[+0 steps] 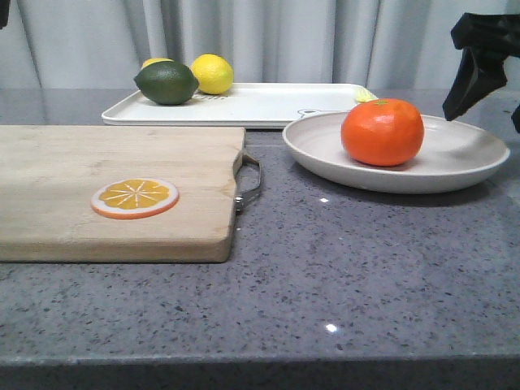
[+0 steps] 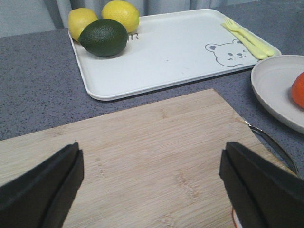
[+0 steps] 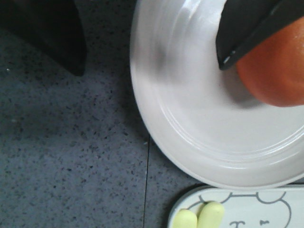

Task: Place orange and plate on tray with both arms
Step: 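Move the right gripper to the plate rim and grip it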

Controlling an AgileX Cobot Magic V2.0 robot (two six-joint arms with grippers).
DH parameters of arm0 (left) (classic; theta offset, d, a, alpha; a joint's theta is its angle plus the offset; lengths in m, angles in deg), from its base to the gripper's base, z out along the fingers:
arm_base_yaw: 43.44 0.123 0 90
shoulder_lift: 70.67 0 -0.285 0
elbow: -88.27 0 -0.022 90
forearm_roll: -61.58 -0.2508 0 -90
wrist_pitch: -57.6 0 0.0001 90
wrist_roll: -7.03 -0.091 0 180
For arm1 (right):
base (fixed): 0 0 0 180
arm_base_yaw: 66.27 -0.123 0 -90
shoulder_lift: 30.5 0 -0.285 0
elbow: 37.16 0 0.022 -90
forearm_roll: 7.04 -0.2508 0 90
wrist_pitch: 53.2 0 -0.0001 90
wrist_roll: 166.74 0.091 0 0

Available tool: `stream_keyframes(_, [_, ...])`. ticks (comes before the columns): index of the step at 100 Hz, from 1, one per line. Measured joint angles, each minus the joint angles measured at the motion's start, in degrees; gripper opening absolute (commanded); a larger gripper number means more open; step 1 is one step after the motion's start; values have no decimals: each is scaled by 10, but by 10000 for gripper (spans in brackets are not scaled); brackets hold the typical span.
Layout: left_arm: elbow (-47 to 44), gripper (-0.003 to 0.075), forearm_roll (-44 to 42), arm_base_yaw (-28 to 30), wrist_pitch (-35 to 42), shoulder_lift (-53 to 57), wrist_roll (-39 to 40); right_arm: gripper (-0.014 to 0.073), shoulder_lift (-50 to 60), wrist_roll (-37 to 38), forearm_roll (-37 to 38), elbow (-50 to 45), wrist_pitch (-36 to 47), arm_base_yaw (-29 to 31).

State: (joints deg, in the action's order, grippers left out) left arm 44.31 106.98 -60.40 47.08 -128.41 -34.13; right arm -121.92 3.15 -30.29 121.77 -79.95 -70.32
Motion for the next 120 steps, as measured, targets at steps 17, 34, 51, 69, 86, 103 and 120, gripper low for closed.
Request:
stream_keyframes(17, [0, 566, 0, 0, 0, 0, 0, 568, -18, 0, 0, 0, 1, 0])
stream_keyframes(34, [0, 566, 0, 0, 0, 0, 0, 560, -37, -1, 0, 0, 1, 0])
stream_keyframes(51, [0, 566, 0, 0, 0, 0, 0, 469, -43, -1, 0, 1, 1, 0])
stream_keyframes(69, [0, 566, 0, 0, 0, 0, 0, 358, -43, -1, 0, 1, 0, 0])
stream_keyframes(86, [0, 566, 0, 0, 0, 0, 0, 230, -43, -1, 0, 1, -4, 0])
stream_keyframes(103, [0, 566, 0, 0, 0, 0, 0, 79, -43, -1, 0, 1, -5, 0])
stream_keyframes(120, [0, 566, 0, 0, 0, 0, 0, -82, -43, 1, -16, 4, 1, 0])
